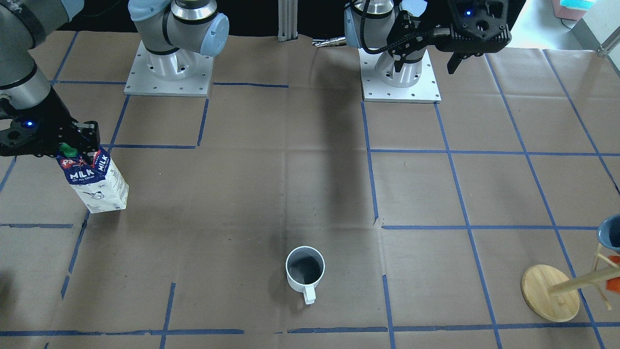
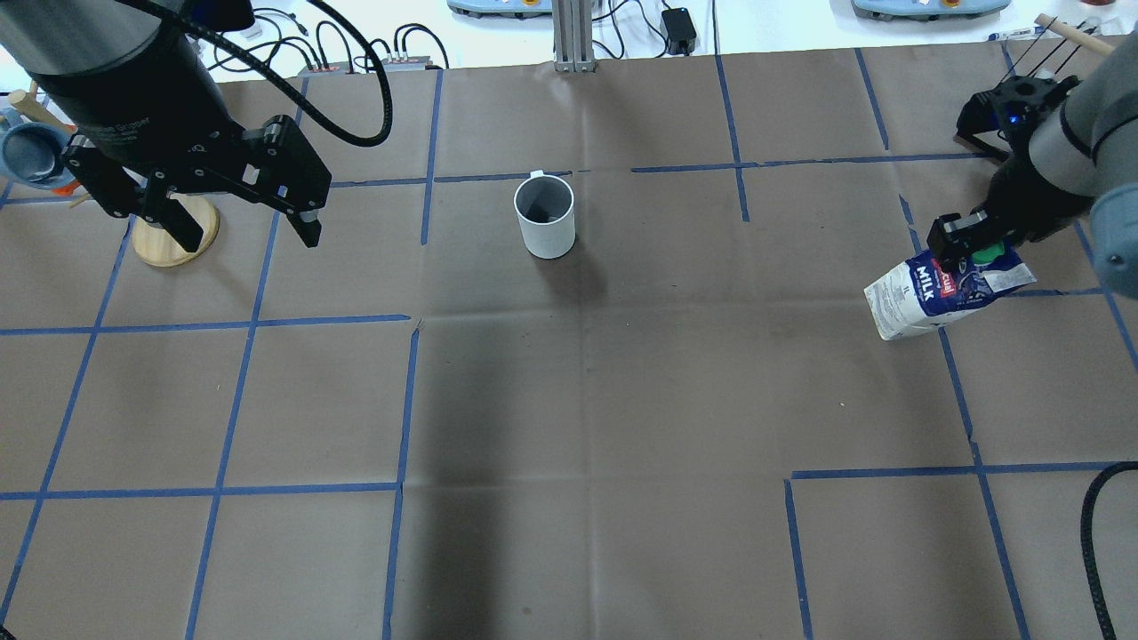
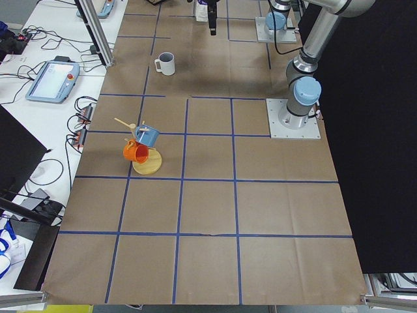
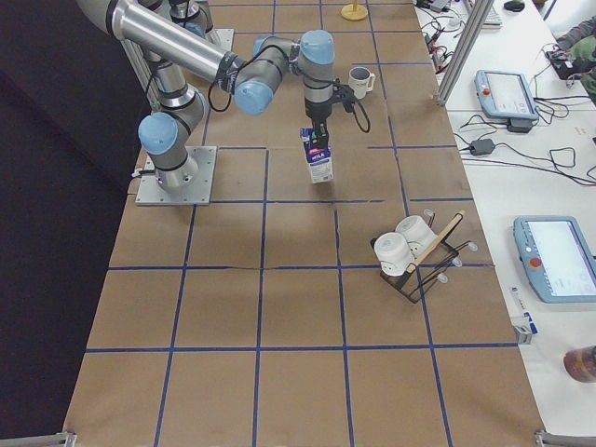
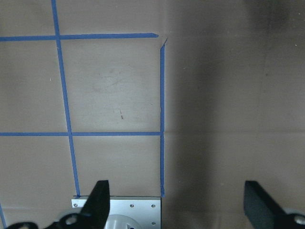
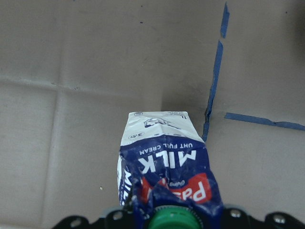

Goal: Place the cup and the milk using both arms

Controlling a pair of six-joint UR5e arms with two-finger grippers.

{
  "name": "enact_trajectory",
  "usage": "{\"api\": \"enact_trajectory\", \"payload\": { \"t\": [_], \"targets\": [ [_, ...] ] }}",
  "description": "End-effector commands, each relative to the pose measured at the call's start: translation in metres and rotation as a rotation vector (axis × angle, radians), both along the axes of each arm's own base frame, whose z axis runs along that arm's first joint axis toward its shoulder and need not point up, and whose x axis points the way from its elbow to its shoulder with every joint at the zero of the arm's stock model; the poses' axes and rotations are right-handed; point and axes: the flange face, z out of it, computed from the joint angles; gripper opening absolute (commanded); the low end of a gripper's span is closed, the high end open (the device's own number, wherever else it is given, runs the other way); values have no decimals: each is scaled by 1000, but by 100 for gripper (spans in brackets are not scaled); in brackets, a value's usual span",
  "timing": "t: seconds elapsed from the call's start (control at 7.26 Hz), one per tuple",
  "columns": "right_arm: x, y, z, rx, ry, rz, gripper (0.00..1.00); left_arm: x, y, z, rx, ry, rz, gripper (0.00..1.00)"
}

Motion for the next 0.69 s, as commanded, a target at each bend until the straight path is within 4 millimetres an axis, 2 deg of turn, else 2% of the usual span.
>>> {"api": "enact_trajectory", "payload": {
  "t": [0.0,0.14,0.28,0.55],
  "targets": [
    [-1,-52,35,56,-35,-69,48,0,3,-3,4,1,1,100],
    [25,-85,47,44,-19,-29,49,1,3,-2,3,-1,1,100],
    [64,-110,59,44,-14,-17,49,1,3,-2,3,-1,1,100],
    [144,-161,59,49,-21,-84,51,1,3,-2,4,-2,1,100]
  ]
}}
